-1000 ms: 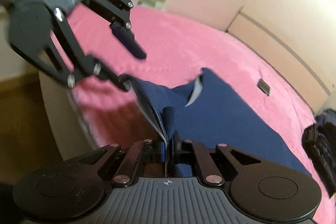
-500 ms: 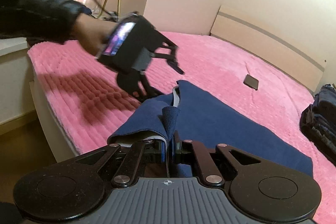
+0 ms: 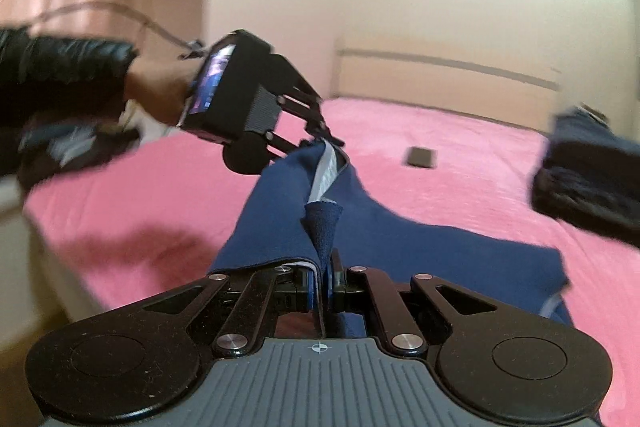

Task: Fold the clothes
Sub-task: 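Grasp the navy shirt hem edge with the right gripper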

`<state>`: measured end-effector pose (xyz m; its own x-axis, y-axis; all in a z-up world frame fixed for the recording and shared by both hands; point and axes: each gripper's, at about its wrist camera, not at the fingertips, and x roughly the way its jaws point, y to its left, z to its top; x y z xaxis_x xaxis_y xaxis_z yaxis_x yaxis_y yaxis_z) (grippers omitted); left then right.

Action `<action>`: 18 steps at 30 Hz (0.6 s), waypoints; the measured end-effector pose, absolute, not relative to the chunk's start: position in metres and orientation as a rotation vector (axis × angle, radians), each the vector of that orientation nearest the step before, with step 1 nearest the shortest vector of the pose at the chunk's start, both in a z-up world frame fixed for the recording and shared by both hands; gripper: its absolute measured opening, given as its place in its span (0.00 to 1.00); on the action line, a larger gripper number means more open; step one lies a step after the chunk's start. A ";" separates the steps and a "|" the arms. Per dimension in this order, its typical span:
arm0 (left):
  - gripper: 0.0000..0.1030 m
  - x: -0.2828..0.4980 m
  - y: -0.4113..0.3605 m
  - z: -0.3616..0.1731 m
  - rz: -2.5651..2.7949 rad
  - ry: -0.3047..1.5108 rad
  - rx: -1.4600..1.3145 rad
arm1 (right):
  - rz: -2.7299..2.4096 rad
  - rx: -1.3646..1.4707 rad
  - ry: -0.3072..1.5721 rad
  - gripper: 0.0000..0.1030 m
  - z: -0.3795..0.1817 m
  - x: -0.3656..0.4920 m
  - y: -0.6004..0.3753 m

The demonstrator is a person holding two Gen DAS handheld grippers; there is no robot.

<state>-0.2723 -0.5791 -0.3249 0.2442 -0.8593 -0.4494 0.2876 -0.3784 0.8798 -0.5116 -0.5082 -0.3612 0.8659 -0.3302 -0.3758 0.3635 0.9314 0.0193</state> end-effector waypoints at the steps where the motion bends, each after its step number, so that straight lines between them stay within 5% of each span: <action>1: 0.08 -0.282 -0.590 -0.315 -1.374 -0.593 1.452 | -0.394 0.133 0.354 0.04 -0.360 -0.524 -0.516; 10: 0.11 -0.387 -0.706 -0.317 -1.515 -0.701 1.481 | -0.622 0.694 0.189 0.04 -0.398 -0.625 -0.603; 12: 0.16 -0.403 -0.725 -0.337 -1.537 -0.696 1.515 | -0.640 0.776 0.181 0.04 -0.410 -0.635 -0.615; 14: 0.35 -0.417 -0.742 -0.358 -1.555 -0.692 1.552 | -0.643 0.813 0.180 0.04 -0.418 -0.640 -0.621; 18: 0.38 -0.417 -0.741 -0.349 -1.601 -0.584 1.436 | -0.648 0.885 0.177 0.04 -0.433 -0.649 -0.632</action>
<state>-0.4169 -0.7412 -0.3495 0.0575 -0.8407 -0.5384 0.2967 -0.5005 0.8133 -0.6491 -0.6323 -0.4326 0.7968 -0.4516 -0.4014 0.5931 0.4577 0.6624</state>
